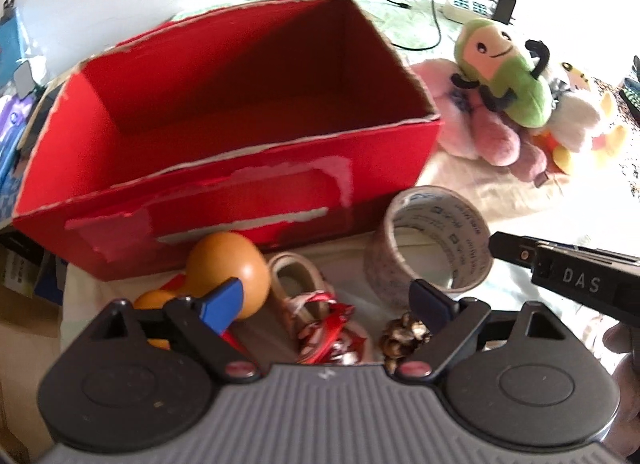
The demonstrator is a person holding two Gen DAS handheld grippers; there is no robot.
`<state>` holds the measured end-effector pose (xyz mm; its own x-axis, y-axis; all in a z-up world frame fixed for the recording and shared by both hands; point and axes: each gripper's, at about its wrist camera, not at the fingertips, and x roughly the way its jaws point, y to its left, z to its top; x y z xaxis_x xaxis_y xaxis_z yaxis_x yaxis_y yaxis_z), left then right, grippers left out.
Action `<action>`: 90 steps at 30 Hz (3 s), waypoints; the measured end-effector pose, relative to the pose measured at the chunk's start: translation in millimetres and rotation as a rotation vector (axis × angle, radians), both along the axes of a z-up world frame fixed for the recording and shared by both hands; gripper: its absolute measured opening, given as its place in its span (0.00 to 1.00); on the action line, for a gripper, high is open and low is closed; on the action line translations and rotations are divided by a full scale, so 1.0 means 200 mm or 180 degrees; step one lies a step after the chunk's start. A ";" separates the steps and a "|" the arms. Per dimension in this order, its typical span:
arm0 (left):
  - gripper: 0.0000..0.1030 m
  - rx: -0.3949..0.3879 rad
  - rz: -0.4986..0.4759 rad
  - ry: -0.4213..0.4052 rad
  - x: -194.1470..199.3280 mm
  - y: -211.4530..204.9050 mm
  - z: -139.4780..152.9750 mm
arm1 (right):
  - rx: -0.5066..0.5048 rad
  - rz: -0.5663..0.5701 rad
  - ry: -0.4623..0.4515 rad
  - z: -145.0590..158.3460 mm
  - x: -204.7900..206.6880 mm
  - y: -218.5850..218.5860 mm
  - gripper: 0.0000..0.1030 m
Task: Organize objects
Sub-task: 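Close the right gripper on the rim of the clear tape roll, then lift the tape roll with the right gripper and carry it over the red box, then lower the tape roll into the red box and open the right gripper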
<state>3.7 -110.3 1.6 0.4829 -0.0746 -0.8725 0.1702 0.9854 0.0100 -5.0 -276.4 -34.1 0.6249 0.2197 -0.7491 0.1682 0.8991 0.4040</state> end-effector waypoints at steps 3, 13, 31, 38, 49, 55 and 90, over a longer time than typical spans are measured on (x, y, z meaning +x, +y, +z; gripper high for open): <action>0.84 -0.0033 -0.0031 0.0061 0.02 -0.03 -0.01 | 0.0037 0.0038 -0.0019 0.00 0.00 -0.01 0.20; 0.63 -0.0319 -0.0050 0.0270 0.11 -0.09 -0.04 | 0.0240 0.0094 -0.0050 -0.03 0.01 -0.03 0.19; 0.23 -0.0576 -0.0189 0.0503 0.20 -0.11 -0.12 | 0.0290 0.0083 -0.0004 -0.01 0.02 -0.03 0.15; 0.23 -0.0607 -0.0555 0.0411 0.14 -0.19 -0.04 | -0.0004 -0.0165 -0.0234 0.15 -0.12 -0.11 0.13; 0.22 -0.0722 -0.1246 -0.0338 0.03 -0.31 0.31 | -0.0290 -0.0553 -0.1219 0.51 -0.25 -0.12 0.14; 0.22 -0.0788 -0.1142 -0.0719 0.11 -0.17 0.52 | -0.0241 -0.0259 -0.1419 0.63 0.03 0.02 0.14; 0.20 -0.1109 -0.0003 0.0228 0.84 0.43 0.00 | -0.0732 0.0460 -0.0713 0.37 0.80 0.44 0.29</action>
<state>172.2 -24.9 1.2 0.4212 -0.3742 -0.8262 0.1591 0.9273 -0.3388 154.8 -189.2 39.7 0.7541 0.1592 -0.6371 -0.0372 0.9790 0.2006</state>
